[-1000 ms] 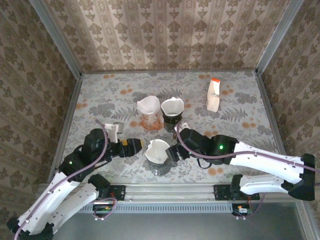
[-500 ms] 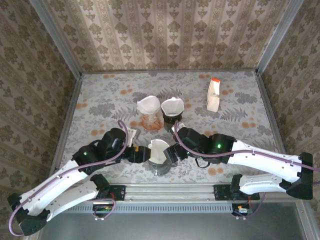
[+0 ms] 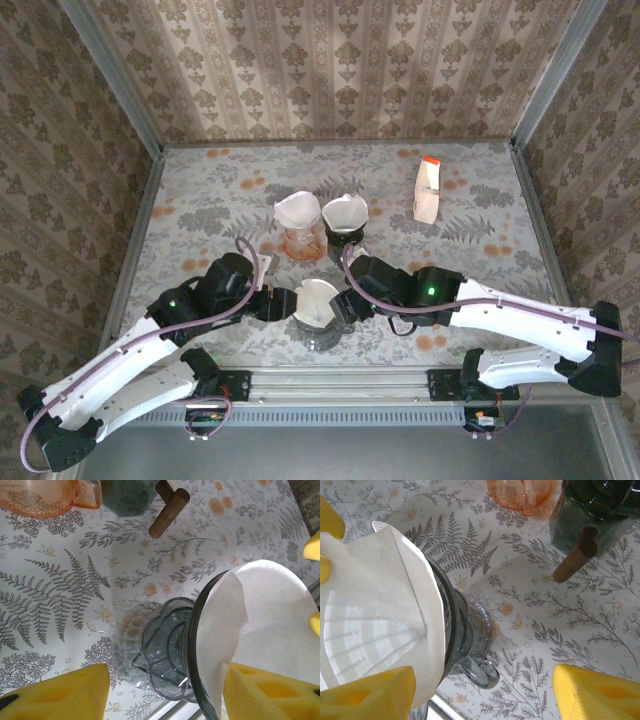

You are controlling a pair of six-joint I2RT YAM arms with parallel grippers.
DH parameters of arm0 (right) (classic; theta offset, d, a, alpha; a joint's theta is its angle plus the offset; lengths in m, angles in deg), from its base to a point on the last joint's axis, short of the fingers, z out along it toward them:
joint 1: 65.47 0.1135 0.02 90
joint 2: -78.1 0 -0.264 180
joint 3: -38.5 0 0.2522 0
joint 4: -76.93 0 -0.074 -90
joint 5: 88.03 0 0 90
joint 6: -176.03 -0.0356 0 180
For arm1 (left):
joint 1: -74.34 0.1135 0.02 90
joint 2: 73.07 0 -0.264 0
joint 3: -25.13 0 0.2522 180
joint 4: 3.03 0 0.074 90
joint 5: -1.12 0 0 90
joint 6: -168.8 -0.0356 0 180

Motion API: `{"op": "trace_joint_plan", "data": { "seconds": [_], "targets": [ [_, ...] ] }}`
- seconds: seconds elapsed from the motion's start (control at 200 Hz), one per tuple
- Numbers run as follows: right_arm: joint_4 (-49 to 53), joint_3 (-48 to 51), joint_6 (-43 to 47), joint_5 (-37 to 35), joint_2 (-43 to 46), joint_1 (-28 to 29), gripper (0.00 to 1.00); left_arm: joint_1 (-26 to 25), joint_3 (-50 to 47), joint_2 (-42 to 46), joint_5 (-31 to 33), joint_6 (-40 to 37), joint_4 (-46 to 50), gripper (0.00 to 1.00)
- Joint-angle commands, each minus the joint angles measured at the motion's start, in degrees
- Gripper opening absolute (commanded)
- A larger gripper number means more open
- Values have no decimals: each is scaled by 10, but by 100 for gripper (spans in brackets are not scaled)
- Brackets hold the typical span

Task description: Place the coffee filter in the dripper

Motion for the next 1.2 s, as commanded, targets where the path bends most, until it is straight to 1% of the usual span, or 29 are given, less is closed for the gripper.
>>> {"op": "trace_joint_plan", "data": {
  "seconds": [0.0,0.18,0.22,0.27,0.325,0.385,0.43,0.515,0.735,0.9,1.015,1.13,1.2],
  "targets": [
    [27,-20,1,-8,-7,4,72,5,-2,6,-5,2,-2,62],
    [35,-19,-4,-17,-9,5,71,5,-11,3,-16,9,-9,62],
    [29,-20,-1,-14,-8,6,73,5,-12,4,-16,11,-11,62],
    [19,-23,5,-13,-4,9,81,4,-13,6,-16,12,-13,62],
    [9,-29,10,-14,0,11,86,5,-14,7,-16,13,-13,62],
    [2,-36,13,-10,-1,12,90,5,-17,9,-16,15,-13,62],
    [4,-42,15,-4,-8,12,90,5,-20,11,-17,17,-15,62],
    [14,-51,14,6,-27,13,90,5,-26,17,-17,21,-19,62],
    [26,-44,5,4,-36,23,81,6,-29,20,-22,23,-32,65],
    [33,-49,1,1,-52,28,77,7,-22,21,-33,22,-49,75],
    [34,-54,2,0,-61,31,77,8,-10,20,-34,14,-53,78],
    [37,-60,4,-3,-69,33,76,8,-7,10,-35,8,-52,78],
    [39,-64,5,-3,-72,33,77,9,-9,5,-31,8,-45,73]
  ]
}}
